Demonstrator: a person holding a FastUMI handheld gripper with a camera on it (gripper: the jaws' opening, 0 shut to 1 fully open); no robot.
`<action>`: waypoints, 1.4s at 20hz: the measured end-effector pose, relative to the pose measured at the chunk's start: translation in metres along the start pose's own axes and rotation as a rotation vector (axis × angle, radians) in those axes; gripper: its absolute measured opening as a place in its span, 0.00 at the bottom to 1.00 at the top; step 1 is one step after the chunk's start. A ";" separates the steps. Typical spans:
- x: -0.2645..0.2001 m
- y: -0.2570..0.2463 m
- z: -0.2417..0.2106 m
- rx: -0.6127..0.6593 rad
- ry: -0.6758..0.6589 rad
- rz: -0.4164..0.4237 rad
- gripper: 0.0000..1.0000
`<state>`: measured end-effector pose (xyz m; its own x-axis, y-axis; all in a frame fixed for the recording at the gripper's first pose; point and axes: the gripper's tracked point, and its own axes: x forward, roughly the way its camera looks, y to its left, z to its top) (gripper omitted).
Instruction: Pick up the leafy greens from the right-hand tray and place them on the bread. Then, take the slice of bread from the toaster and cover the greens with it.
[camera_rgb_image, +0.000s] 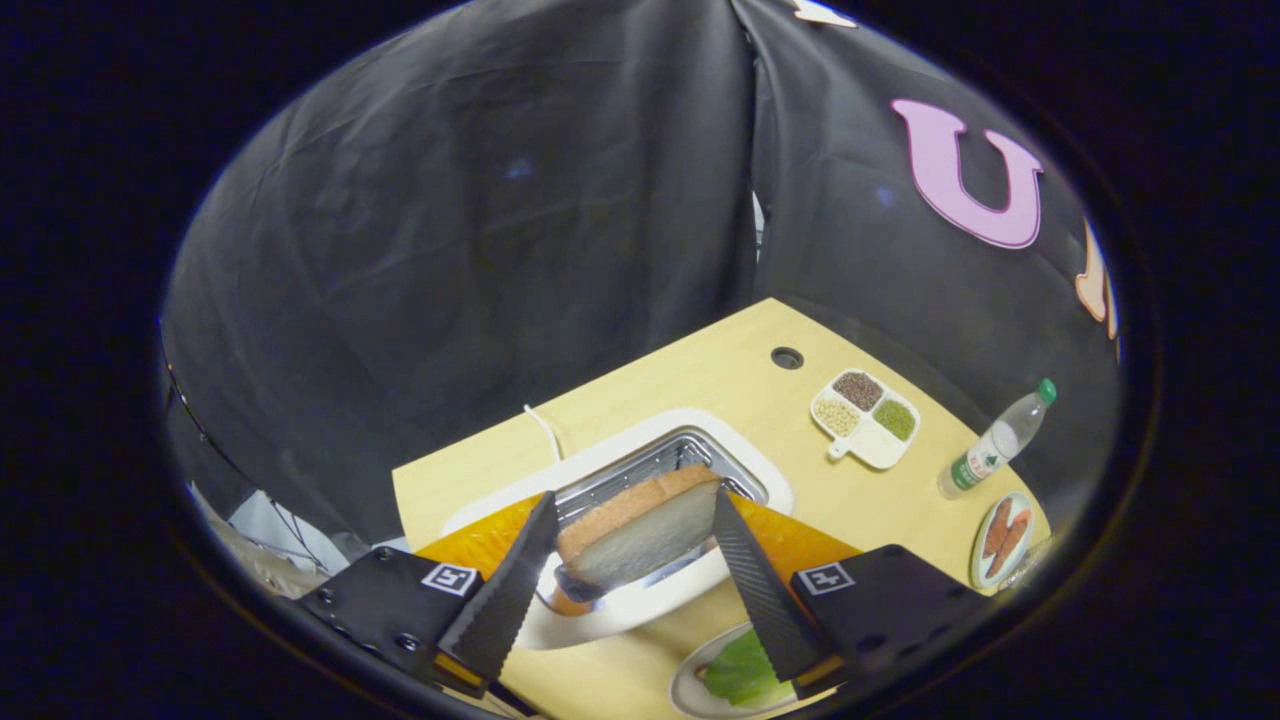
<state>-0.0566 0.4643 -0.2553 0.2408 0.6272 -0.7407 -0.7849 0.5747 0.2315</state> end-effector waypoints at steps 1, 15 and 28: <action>0.003 0.001 -0.001 0.006 0.007 -0.002 0.90; -0.004 0.004 -0.018 0.077 0.042 0.001 0.31; -0.066 -0.024 0.001 0.367 -0.134 0.044 0.05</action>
<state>-0.0528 0.4096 -0.2117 0.3031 0.7049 -0.6413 -0.5461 0.6800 0.4893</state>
